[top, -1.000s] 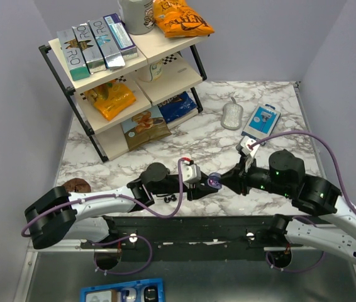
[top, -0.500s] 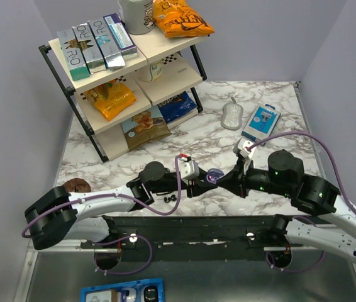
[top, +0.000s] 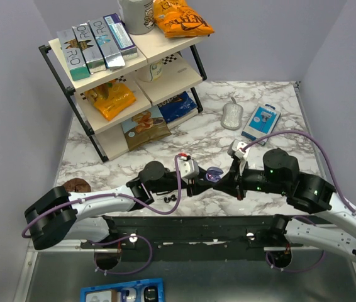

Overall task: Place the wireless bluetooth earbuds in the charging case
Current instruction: Place the earbud in the charging case.

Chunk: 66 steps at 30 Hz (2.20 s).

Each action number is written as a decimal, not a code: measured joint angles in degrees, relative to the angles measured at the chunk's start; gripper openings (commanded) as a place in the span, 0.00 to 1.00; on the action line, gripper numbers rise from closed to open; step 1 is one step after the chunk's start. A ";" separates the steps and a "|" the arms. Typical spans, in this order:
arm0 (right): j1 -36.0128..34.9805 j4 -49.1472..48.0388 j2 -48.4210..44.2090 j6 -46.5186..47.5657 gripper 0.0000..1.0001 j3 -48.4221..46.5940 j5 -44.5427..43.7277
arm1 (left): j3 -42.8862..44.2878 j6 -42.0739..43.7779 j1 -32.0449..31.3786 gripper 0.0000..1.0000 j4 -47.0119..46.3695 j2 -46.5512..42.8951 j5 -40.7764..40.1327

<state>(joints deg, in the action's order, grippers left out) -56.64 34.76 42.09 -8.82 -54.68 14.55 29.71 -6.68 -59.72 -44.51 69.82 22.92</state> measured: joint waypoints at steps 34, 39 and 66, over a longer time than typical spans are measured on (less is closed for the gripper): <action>0.00 0.07 3.30 -0.15 0.01 0.00 -5.90 | -1.99 0.87 -0.42 0.00 -0.72 -1.25 0.02; -0.02 0.11 3.43 -0.15 0.01 0.00 -6.19 | -2.03 1.11 -0.66 0.00 -0.68 -1.25 -0.13; -0.37 1.33 3.67 -0.37 0.01 0.00 -9.40 | -2.36 2.56 -2.67 0.00 0.11 -1.25 -3.41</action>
<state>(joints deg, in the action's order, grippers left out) -57.01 36.10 45.76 -9.19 -54.68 5.15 27.35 -4.12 -62.39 -44.40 68.58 19.51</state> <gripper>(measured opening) 0.012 0.416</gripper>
